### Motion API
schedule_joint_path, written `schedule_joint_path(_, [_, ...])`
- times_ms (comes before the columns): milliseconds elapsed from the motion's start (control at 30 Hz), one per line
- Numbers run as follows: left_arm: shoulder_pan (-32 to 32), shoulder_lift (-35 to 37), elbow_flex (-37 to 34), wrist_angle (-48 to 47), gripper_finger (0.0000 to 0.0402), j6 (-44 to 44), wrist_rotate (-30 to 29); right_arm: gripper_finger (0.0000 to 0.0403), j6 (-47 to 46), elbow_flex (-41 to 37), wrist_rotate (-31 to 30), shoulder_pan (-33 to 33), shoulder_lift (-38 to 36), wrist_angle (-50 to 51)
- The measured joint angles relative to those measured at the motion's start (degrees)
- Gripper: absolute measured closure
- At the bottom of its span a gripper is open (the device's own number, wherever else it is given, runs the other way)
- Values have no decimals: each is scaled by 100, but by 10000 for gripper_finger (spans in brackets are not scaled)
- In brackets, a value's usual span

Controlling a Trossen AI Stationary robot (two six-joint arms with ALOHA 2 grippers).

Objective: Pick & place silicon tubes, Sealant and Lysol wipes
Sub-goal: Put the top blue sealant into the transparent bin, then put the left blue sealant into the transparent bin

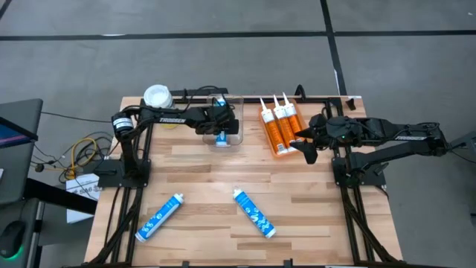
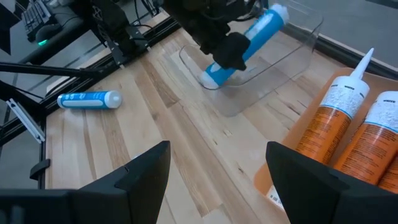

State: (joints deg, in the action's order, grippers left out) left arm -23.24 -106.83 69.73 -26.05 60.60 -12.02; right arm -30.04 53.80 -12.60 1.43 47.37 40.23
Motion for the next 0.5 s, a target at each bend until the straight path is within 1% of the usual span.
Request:
schedule_joint_path(133, [0, 5, 13, 46, 111, -53, 49, 147, 0, 0, 0, 0, 0, -1])
schedule_joint_path(233, [0, 47, 21, 55, 81, -193, 144, 147, -1, 0, 0, 0, -1, -4])
schedule_joint_path(367, [7, 59, 327, -336, 67, -443, 367, 147, 0, 0, 2, 0, 0, -2])
schedule_joint_path(467, [72, 129, 820, -1002, 65, -783, 279, 147, -2, 0, 2, 0, 0, -4])
schedule_joint_path(500, [117, 165, 1037, -1306, 65, -913, 159, 147, -1, 0, 1, 0, 0, -4])
